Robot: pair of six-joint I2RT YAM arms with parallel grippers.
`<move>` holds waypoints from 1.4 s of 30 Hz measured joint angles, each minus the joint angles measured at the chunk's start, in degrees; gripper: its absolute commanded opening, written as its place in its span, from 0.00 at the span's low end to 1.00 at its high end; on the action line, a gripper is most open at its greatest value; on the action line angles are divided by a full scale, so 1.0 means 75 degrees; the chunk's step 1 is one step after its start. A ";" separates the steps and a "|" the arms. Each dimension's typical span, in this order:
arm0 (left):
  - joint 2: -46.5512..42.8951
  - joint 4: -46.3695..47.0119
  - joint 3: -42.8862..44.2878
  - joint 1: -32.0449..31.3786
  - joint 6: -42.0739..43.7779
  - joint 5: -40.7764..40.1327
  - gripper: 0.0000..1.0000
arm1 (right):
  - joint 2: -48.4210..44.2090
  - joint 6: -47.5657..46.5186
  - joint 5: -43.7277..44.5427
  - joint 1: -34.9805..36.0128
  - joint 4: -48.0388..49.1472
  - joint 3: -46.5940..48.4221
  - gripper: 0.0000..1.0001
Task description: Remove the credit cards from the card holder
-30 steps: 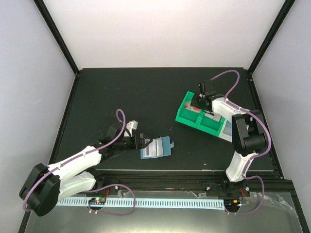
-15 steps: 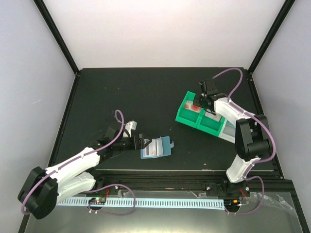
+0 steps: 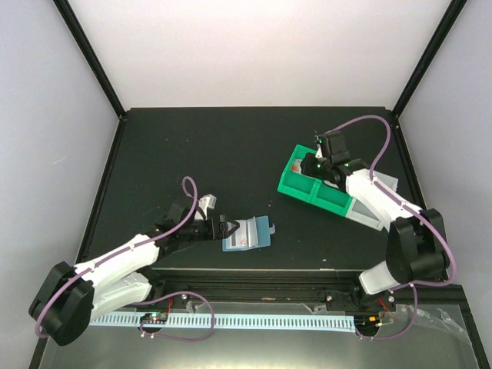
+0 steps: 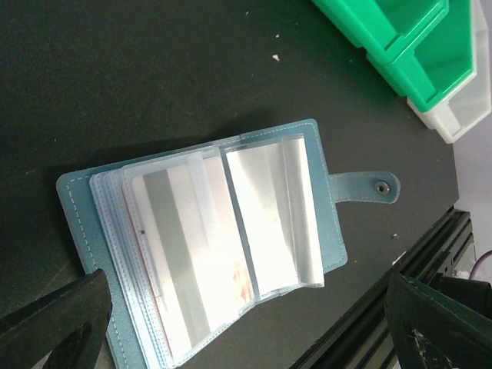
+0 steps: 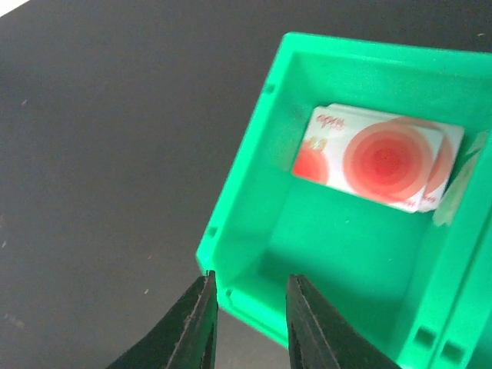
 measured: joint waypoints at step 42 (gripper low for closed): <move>-0.2780 -0.0391 -0.1023 0.0090 -0.0662 -0.0848 0.99 | -0.0580 0.1789 -0.0769 0.4838 0.1294 -0.1795 0.34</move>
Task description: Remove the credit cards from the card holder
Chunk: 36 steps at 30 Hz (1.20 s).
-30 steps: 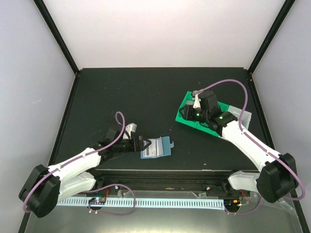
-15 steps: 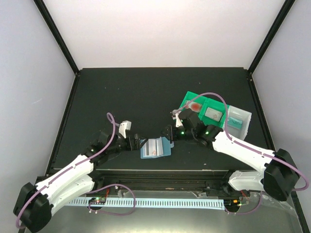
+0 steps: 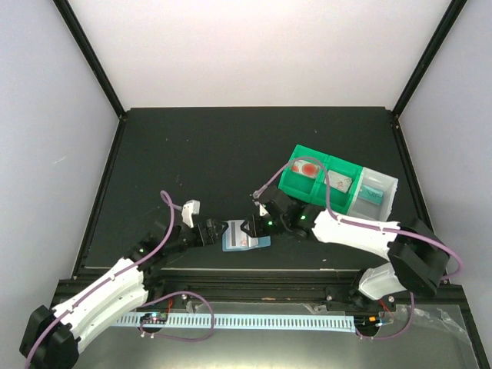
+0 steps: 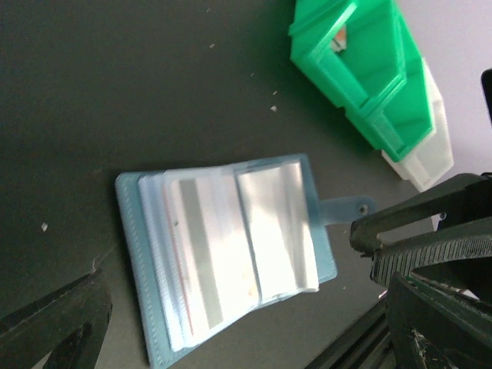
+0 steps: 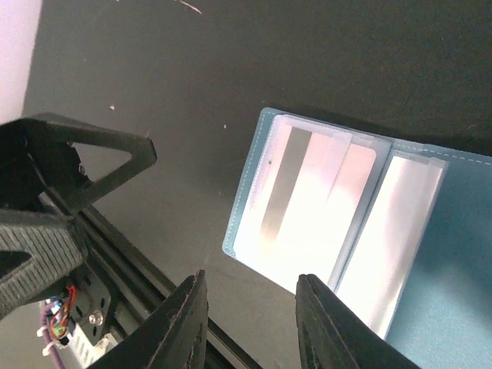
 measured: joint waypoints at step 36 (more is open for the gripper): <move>0.0609 0.2477 -0.0962 0.0000 -0.1408 0.0726 0.99 | 0.2200 0.0082 0.0659 0.0044 0.1434 -0.0268 0.04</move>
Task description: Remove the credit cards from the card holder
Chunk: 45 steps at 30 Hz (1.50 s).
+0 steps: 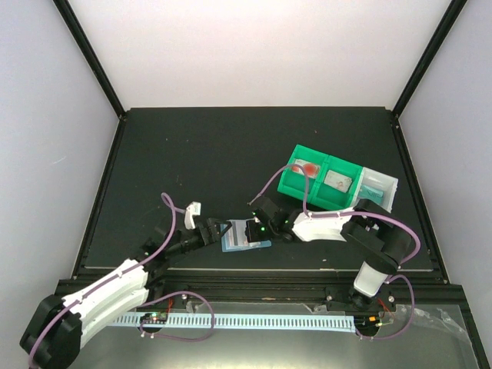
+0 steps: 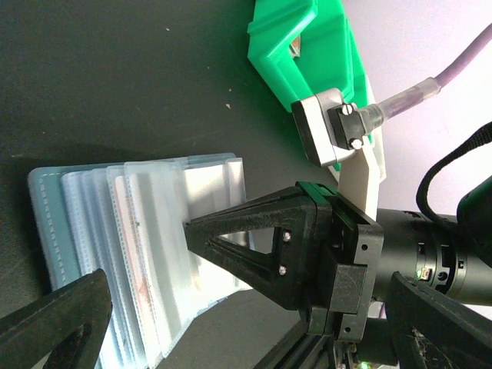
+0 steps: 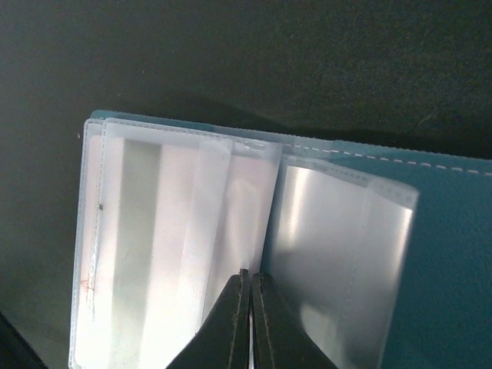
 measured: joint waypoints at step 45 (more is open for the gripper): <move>0.3083 0.2390 0.0414 0.0003 -0.0090 0.0938 0.99 | 0.0064 0.0527 -0.0446 0.0000 0.1437 -0.0589 0.12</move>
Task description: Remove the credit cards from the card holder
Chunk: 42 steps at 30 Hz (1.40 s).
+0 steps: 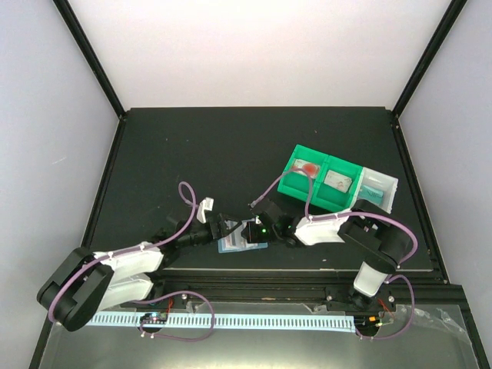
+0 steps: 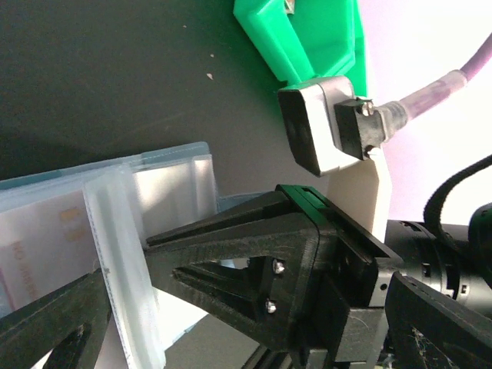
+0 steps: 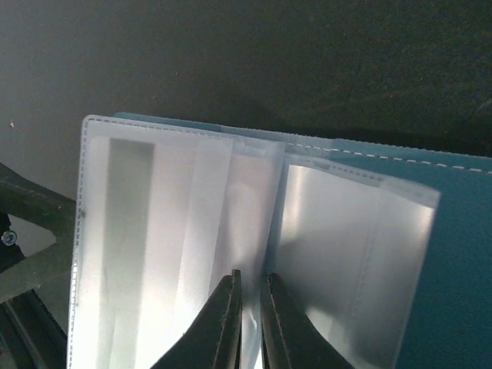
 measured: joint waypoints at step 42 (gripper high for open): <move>0.0554 -0.0192 0.0889 -0.0102 -0.0210 0.0542 0.98 | -0.0796 0.0029 -0.0085 -0.0495 0.0772 -0.1189 0.11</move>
